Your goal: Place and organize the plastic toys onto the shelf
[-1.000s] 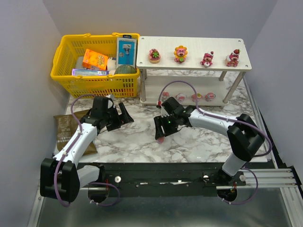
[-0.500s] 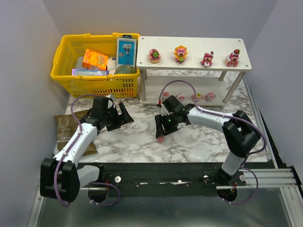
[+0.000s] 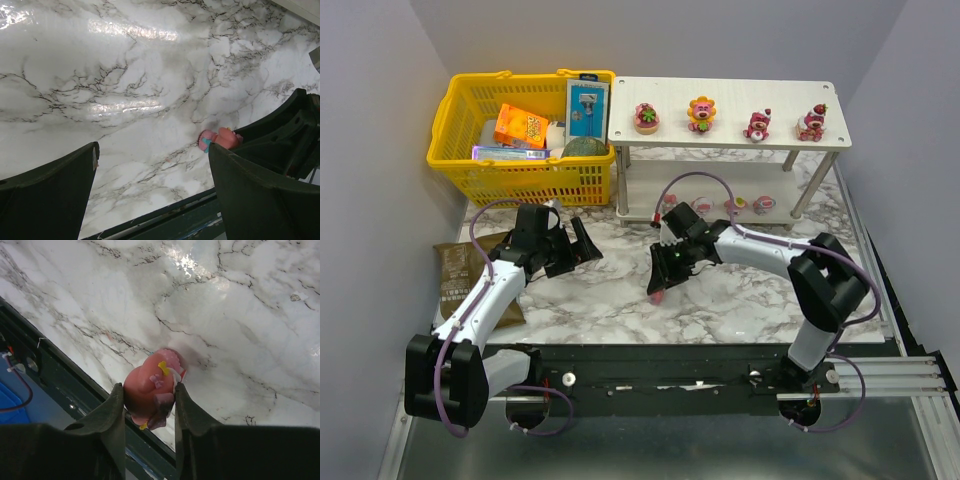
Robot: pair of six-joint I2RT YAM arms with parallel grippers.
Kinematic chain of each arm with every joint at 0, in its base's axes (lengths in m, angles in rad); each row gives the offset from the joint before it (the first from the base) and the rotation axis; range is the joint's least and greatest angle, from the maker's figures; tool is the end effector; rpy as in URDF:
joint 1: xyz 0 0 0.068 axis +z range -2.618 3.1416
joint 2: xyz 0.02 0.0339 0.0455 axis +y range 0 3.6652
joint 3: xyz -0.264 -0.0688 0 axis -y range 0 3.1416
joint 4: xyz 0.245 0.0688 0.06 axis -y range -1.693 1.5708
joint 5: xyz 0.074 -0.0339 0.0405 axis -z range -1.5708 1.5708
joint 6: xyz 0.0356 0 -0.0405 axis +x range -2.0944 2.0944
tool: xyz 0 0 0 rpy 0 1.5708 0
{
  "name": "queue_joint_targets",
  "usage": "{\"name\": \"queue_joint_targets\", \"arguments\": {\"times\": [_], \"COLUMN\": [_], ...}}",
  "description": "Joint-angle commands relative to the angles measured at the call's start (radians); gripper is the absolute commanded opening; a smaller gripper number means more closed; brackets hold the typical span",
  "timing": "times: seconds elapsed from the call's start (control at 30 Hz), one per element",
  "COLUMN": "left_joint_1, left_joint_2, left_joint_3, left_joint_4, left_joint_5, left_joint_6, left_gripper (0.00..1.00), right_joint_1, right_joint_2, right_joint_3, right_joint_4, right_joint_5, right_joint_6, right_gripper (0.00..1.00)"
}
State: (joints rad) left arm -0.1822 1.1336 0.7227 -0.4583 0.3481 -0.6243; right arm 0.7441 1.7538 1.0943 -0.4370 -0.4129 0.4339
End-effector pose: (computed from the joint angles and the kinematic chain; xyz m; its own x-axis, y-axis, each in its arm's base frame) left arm 0.2202 -0.0529 0.2277 -0.8356 -0.4048 -0.3714 -0.1252 0.7986 -0.5887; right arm 0.2457 0.2456 0.1756 -0.9113 -0.3156 -0.2643 -0.4101 0.7521 0.5159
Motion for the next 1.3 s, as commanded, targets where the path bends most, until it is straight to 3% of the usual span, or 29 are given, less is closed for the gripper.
{"name": "queue_joint_targets", "arguments": {"times": [0.0,0.17,0.43,0.7,1.03,1.27], "left_joint_1": [0.010,0.010,0.010,0.010,0.015,0.016], "left_joint_2": [-0.011,-0.031,-0.041,-0.066,-0.087,-0.086], "left_joint_3": [-0.014,-0.017,-0.009,-0.003,0.001,-0.003], "left_joint_4": [-0.016,-0.026,-0.048,-0.082,-0.079,-0.080], "left_joint_5": [-0.020,-0.041,-0.100,-0.215,-0.245,-0.242], "left_joint_6": [0.015,0.015,0.009,0.028,0.044,0.047], "left_gripper": [0.99,0.99,0.99,0.99,0.99,0.99], "right_joint_1": [-0.003,0.029,0.064,0.089,0.093,0.103], "right_joint_2": [-0.069,-0.169,-0.228,-0.151,0.044,0.096], "right_joint_3": [-0.019,-0.037,-0.031,0.192,0.427,0.519], "right_joint_4": [0.033,0.032,-0.008,-0.247,-0.427,-0.465], "right_joint_5": [0.003,0.104,0.449,0.741,0.798,0.875], "right_joint_6": [0.072,0.181,0.598,1.037,1.387,1.474], "right_gripper": [0.01,0.01,0.01,0.01,0.01,0.01]}}
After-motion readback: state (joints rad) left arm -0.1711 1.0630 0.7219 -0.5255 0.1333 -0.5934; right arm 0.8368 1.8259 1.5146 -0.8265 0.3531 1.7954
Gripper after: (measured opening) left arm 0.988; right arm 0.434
